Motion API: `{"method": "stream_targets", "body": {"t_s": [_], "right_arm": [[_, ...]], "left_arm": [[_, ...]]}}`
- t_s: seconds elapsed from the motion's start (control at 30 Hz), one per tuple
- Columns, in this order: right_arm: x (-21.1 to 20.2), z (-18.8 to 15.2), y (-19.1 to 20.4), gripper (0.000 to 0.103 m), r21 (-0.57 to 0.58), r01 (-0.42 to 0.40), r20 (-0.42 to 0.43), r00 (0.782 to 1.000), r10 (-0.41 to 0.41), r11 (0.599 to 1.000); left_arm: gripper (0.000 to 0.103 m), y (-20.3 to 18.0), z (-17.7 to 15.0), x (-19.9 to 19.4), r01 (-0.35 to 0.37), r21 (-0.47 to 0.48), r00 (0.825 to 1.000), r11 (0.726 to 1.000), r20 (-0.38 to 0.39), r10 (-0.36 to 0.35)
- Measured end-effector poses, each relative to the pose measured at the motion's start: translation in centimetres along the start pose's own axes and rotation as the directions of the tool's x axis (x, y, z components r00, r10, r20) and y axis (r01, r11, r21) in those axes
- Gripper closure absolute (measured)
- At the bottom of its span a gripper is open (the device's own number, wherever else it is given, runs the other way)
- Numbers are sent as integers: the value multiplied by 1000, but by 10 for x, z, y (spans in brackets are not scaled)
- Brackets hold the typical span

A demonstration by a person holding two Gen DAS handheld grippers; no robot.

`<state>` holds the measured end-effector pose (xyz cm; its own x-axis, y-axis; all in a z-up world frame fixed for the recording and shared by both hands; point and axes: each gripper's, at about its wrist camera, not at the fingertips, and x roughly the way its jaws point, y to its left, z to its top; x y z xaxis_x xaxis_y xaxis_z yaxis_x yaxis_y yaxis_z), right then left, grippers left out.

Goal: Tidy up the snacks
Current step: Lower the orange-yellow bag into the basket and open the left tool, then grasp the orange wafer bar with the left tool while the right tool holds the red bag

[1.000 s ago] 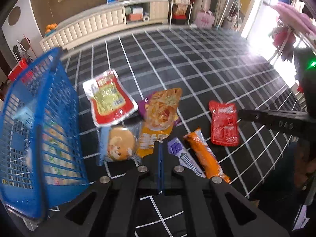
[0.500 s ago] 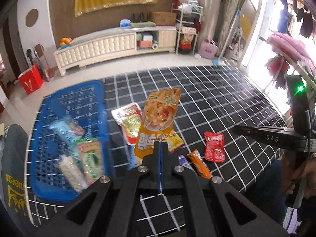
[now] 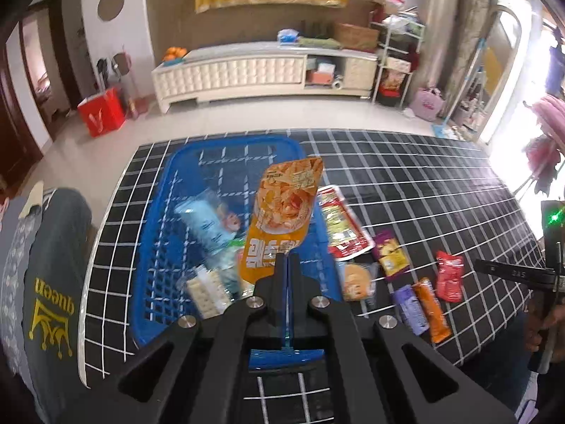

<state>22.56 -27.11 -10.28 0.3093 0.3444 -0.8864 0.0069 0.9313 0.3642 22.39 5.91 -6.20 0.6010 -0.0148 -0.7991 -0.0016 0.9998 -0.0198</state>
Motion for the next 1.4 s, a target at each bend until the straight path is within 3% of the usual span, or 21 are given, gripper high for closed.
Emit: {"method": "stream_targets", "body": {"t_s": [0.17, 0.2, 0.23, 0.27, 0.3, 0.33, 0.4, 0.47, 0.5, 0.53, 0.8, 0.9, 1.17, 1.27, 1.33, 1.4], "right_arm": [[19, 3, -11, 94, 32, 9, -55, 998, -7, 999], [23, 3, -12, 85, 37, 23, -67, 998, -20, 999], [26, 4, -14, 67, 41, 37, -72, 997, -34, 998], [29, 4, -15, 56, 47, 51, -73, 996, -48, 998], [30, 5, -16, 36, 51, 68, -69, 996, -64, 996], [31, 5, -16, 28, 49, 89, -60, 995, -86, 995], [34, 8, -16, 28, 42, 117, -59, 992, -114, 992], [40, 10, -16, 27, 47, 121, -81, 990, -117, 992], [44, 11, -17, 27, 51, 131, -92, 988, -126, 990], [47, 12, -17, 27, 53, 142, -99, 986, -136, 989], [68, 17, -9, 25, 33, 200, -132, 972, -194, 979], [76, 18, 3, 24, 1, 251, -136, 959, -248, 968], [94, 11, 30, 24, -64, 350, -108, 929, -355, 935], [95, 4, 46, 42, -126, 349, -82, 929, -360, 929], [95, -1, 56, 61, -174, 335, -74, 933, -352, 926], [97, -5, 64, 66, -217, 335, -59, 933, -355, 917]], "left_arm": [[103, 11, -6, 23, -23, -3, 999, 1000, -45, 23], [103, 12, -7, 26, -22, -6, 998, 1000, -55, 22], [103, 14, -8, 31, -17, -11, 998, 1000, -69, 17], [103, 16, -9, 35, -15, -18, 997, 1000, -77, 14], [103, 16, -10, 38, -19, -21, 997, 1000, -81, 18], [103, 17, -10, 41, -30, -25, 996, 999, -85, 28], [102, 19, -12, 48, -47, -40, 994, 998, -100, 43], [90, 22, -12, 55, -58, -60, 992, 997, -120, 50], [71, 26, -12, 58, -59, -82, 991, 995, -127, 49], [59, 27, -12, 59, -56, -98, 991, 994, -127, 44], [57, 30, -15, 55, -2, -130, 995, 991, -101, -11], [48, 28, -14, 49, 23, -122, 996, 992, -80, -33], [47, 27, -12, 29, 49, -105, 999, 993, -12, -50], [47, 21, -13, 18, 64, -82, 998, 995, 6, -63], [47, 17, -14, 11, 73, -68, 997, 995, 19, -72], [47, 13, -15, 6, 77, -61, 997, 995, 24, -75]]}}
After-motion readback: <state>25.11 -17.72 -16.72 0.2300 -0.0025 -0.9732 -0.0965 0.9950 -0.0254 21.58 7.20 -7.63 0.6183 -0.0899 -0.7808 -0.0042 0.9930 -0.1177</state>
